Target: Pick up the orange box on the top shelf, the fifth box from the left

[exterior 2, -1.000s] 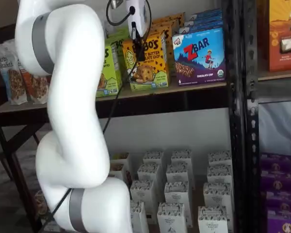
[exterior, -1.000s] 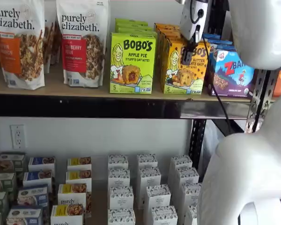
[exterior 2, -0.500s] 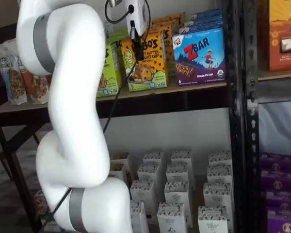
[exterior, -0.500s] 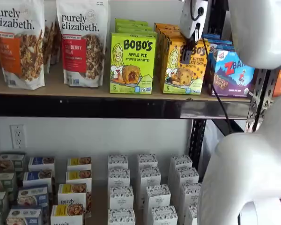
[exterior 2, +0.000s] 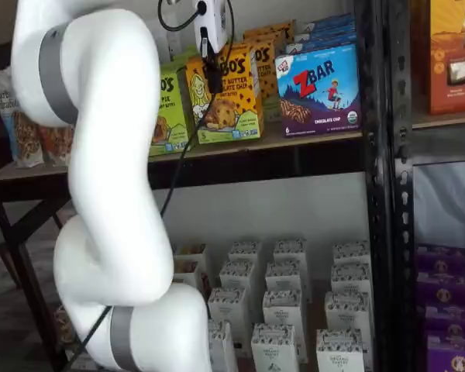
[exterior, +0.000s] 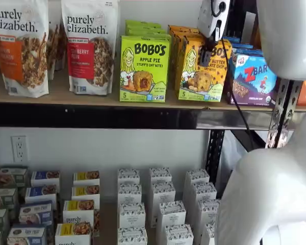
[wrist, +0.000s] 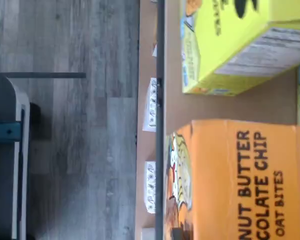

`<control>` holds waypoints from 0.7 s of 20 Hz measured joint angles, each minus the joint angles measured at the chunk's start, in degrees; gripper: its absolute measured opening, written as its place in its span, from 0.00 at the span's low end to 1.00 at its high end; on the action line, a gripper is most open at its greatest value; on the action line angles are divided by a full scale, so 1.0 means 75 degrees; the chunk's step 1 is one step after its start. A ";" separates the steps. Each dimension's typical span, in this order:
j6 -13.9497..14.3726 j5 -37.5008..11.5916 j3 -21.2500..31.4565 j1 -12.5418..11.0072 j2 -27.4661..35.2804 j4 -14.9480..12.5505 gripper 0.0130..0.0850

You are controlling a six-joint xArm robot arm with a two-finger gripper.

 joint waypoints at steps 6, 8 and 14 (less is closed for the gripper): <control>0.0184 0.0238 0.0422 0.0188 -0.0603 -0.0104 0.22; 0.0269 0.0196 0.0685 0.0294 -0.0898 -0.0212 0.22; 0.0514 0.0391 0.1376 0.0583 -0.1701 -0.0471 0.22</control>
